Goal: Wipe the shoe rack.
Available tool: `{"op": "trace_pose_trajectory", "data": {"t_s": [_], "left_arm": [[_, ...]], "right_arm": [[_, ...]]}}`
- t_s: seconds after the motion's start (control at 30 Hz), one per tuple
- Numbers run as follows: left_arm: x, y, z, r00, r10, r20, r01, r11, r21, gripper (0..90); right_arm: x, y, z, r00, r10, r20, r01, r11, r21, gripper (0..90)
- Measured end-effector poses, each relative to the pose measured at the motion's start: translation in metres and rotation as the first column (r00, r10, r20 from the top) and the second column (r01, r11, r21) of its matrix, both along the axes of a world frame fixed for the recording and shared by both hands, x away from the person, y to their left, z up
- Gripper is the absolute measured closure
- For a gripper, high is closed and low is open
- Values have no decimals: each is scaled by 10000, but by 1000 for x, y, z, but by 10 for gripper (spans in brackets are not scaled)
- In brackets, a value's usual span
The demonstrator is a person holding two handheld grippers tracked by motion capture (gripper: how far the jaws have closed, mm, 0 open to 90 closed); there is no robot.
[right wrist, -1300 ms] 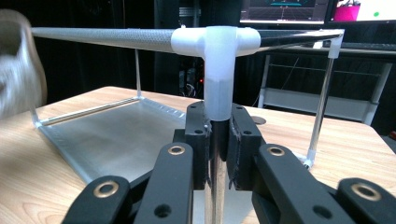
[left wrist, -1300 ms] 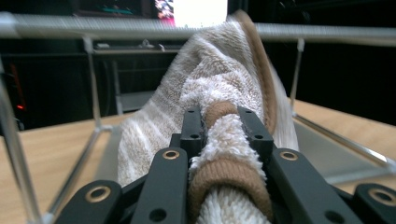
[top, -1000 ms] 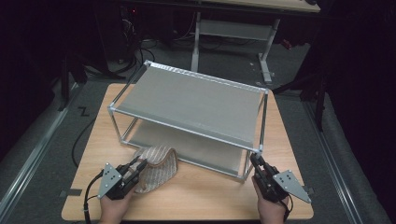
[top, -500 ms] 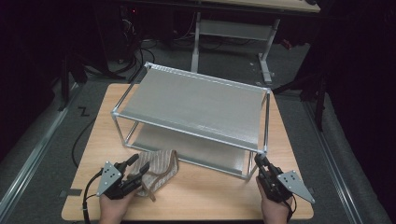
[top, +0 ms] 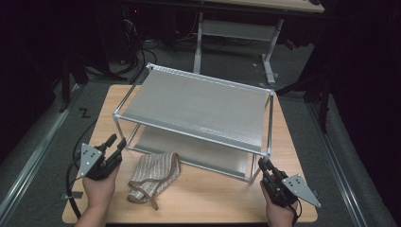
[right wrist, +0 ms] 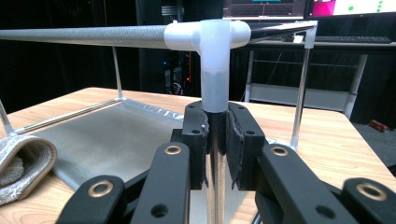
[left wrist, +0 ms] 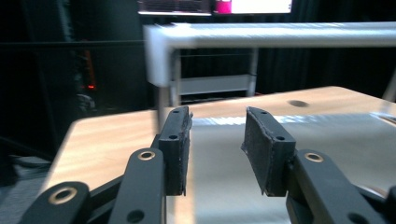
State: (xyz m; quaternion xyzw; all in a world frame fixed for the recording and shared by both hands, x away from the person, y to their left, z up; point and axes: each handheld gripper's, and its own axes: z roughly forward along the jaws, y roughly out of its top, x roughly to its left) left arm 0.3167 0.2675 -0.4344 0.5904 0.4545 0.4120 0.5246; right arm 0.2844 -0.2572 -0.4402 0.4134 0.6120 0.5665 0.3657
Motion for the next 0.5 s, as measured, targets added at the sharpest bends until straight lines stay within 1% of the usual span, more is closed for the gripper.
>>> {"op": "trace_pose_trajectory", "data": {"t_s": [0.07, 0.17, 0.27, 0.33, 0.37, 0.4, 0.5], "left_arm": [[9, 4, 3, 9992, 382, 117, -383, 9992, 105, 625], [23, 8, 4, 9973, 732, 2, -732, 9972, 137, 670], [34, 7, 7, 9968, 785, -127, -783, 9968, 175, 711], [40, 5, 8, 9961, 861, -196, -854, 9958, 333, 770], [43, 4, 9, 9959, 877, -200, -870, 9957, 312, 787], [47, 3, 9, 9964, 804, -271, -799, 9966, 190, 788], [57, -1, 10, 9967, 743, -316, -736, 9970, 234, 790]], "right_arm": [[0, 0, 0, 10000, -7, 38, 7, 10000, -90, 792], [-1, 0, 0, 10000, 8, 58, -7, 9999, -153, 795], [-1, 0, 1, 10000, 25, 66, -23, 9998, -216, 799], [0, -1, 1, 10000, 38, 66, -36, 9997, -241, 802], [0, -1, 1, 10000, 26, 65, -25, 9997, -251, 803], [0, -1, 1, 10000, 8, 63, -6, 9997, -254, 803], [-1, -2, 1, 10000, -70, 50, 71, 9996, -257, 805]]}}
